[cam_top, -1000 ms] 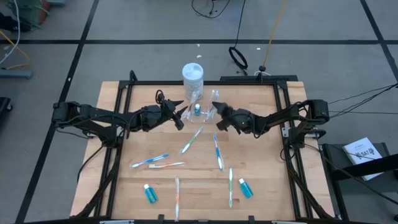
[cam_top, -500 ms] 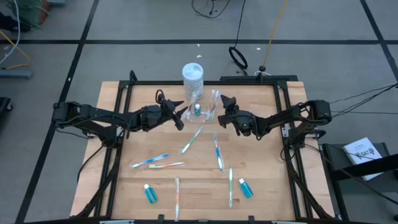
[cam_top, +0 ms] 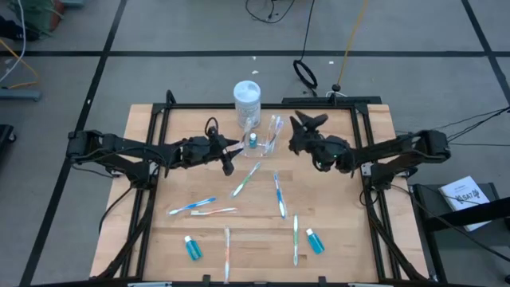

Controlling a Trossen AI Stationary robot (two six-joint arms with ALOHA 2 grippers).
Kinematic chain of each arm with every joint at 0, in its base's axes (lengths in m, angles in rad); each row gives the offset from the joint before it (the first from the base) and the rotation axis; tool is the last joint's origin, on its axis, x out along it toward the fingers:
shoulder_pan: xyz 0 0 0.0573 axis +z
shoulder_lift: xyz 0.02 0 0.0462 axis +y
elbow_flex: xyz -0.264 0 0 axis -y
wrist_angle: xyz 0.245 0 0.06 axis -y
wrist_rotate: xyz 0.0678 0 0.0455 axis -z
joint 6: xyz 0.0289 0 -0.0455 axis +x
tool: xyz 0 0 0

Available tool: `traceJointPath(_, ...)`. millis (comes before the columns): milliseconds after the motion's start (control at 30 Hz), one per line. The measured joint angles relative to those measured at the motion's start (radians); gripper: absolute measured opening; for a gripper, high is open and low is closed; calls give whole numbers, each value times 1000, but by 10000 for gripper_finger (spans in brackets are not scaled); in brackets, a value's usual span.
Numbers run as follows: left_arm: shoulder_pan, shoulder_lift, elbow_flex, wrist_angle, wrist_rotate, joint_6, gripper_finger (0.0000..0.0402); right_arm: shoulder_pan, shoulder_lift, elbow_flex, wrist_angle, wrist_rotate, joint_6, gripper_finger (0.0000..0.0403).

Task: Pick & Place toothbrushing station
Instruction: Put the blue toothbrush into the transparent organizer

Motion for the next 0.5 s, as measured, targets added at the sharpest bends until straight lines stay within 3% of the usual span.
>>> traceJointPath(233,-2,0,0,-11,-6,-16,157,-55,-177,-96,-110,-57,218,146)
traceJointPath(500,-42,0,0,-78,-8,152,156,-82,-351,-206,-104,-191,282,146)
